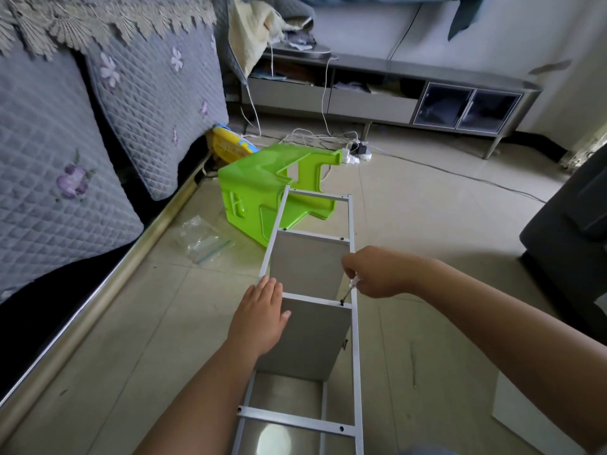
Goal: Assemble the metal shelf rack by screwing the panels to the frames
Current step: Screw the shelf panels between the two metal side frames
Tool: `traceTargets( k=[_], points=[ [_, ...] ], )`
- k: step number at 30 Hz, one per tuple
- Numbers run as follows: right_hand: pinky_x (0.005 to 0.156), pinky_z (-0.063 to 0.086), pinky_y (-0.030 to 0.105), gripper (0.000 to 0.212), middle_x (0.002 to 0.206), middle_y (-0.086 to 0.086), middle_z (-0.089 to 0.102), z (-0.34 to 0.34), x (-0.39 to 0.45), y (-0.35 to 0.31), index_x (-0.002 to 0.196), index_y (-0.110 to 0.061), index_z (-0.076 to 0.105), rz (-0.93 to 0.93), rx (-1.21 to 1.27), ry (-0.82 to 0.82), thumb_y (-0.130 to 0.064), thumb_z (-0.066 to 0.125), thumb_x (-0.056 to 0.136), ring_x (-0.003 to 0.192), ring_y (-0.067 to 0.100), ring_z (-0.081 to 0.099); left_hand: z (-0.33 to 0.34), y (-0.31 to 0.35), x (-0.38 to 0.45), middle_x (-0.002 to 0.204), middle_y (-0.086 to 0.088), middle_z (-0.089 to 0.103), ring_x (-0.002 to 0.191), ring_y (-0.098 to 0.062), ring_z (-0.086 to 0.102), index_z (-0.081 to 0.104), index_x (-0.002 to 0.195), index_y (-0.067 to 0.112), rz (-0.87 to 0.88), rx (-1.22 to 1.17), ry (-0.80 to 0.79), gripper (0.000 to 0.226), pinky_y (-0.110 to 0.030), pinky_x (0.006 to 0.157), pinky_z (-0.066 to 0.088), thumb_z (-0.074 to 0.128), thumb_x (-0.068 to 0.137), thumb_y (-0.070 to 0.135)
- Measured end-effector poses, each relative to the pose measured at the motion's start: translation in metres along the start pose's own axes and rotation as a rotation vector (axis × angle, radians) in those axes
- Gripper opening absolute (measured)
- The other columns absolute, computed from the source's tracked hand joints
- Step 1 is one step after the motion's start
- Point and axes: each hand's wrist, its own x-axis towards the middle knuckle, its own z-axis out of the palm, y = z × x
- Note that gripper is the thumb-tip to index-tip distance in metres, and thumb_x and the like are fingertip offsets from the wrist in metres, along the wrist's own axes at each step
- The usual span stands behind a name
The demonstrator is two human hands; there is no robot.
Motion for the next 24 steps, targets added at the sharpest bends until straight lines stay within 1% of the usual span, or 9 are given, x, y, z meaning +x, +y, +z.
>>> traceTargets(
  k=[2,5,9,13,15,17,20,22,24],
  points=[
    [0.068,0.039,0.024,0.015,0.096,0.004,0.055,-0.006,0.001,0.0,0.103,-0.01,0.053,0.02,-0.039,0.03,-0.019,0.042,0.096,0.097,0.028,0.053,-0.001,0.0,-0.001,0.157,-0.006,0.006,0.145,-0.019,-0.001,0.009,0.149,0.008,0.0,0.0,-0.002,0.059,-0.031,0.117,0.001,0.025,0.101,0.039],
    [0.086,0.043,0.033,0.038,0.121,0.014,0.054,-0.006,0.002,0.002,0.114,-0.004,0.056,0.146,-0.193,0.035,-0.033,0.035,0.1,0.112,0.031,0.053,-0.001,0.0,-0.002,0.157,-0.006,0.007,0.145,-0.019,0.0,0.01,0.149,0.008,0.0,-0.007,-0.002,0.059,-0.032,0.117,0.002,0.026,0.101,0.038],
    [0.088,0.042,0.035,0.042,0.121,0.012,0.055,0.002,-0.003,0.002,0.117,-0.007,0.051,0.127,-0.195,0.033,-0.038,0.029,0.1,0.113,0.029,0.053,-0.001,0.0,-0.001,0.157,-0.006,0.007,0.145,-0.019,0.0,0.01,0.149,0.007,-0.004,-0.011,0.004,0.059,-0.032,0.117,0.003,0.026,0.101,0.037],
    [0.073,0.039,0.032,0.025,0.12,0.012,0.047,0.008,-0.009,0.002,0.119,-0.006,0.042,-0.076,-0.232,0.042,-0.018,0.039,0.096,0.105,0.029,0.053,0.0,0.001,-0.001,0.157,-0.006,0.006,0.145,-0.019,0.0,0.009,0.149,0.008,-0.007,-0.003,0.009,0.059,-0.031,0.117,0.002,0.025,0.101,0.038],
    [0.077,0.042,0.032,0.023,0.117,0.011,0.052,0.006,-0.008,0.002,0.117,-0.006,0.048,-0.1,-0.306,0.04,-0.015,0.038,0.098,0.106,0.029,0.055,0.0,0.001,-0.001,0.157,-0.007,0.006,0.145,-0.019,0.0,0.01,0.149,0.007,-0.006,-0.023,0.017,0.059,-0.032,0.117,0.002,0.026,0.101,0.037],
    [0.081,0.045,0.032,0.026,0.114,0.01,0.057,0.006,-0.007,0.0,0.114,-0.008,0.054,-0.084,-0.387,0.047,-0.018,0.034,0.1,0.105,0.029,0.057,0.001,0.0,-0.001,0.157,-0.007,0.007,0.145,-0.02,0.0,0.01,0.149,0.007,-0.007,-0.039,0.018,0.059,-0.032,0.117,0.002,0.026,0.101,0.037],
    [0.077,0.045,0.032,0.031,0.115,0.008,0.058,0.006,-0.003,-0.006,0.113,-0.011,0.057,0.019,-0.422,0.015,-0.019,0.03,0.101,0.104,0.028,0.058,0.003,0.0,-0.001,0.157,-0.006,0.006,0.145,-0.019,-0.001,0.009,0.149,0.008,0.003,-0.031,0.025,0.059,-0.032,0.117,0.001,0.025,0.101,0.037],
    [0.079,0.045,0.033,0.036,0.12,0.008,0.056,0.006,-0.001,-0.009,0.12,-0.01,0.054,0.083,-0.384,-0.029,-0.026,0.026,0.101,0.109,0.028,0.056,0.003,0.0,0.0,0.157,-0.006,0.004,0.145,-0.019,-0.002,0.008,0.149,0.008,-0.004,-0.031,0.026,0.059,-0.032,0.117,0.001,0.025,0.101,0.037],
    [0.074,0.044,0.032,0.039,0.11,0.008,0.058,0.009,0.0,-0.011,0.127,-0.007,0.045,0.109,-0.331,-0.053,-0.03,0.03,0.1,0.103,0.028,0.056,0.003,0.001,0.0,0.157,-0.006,0.005,0.145,-0.019,-0.001,0.008,0.149,0.009,-0.005,-0.028,0.011,0.059,-0.033,0.117,0.001,0.025,0.101,0.037]
  ],
)
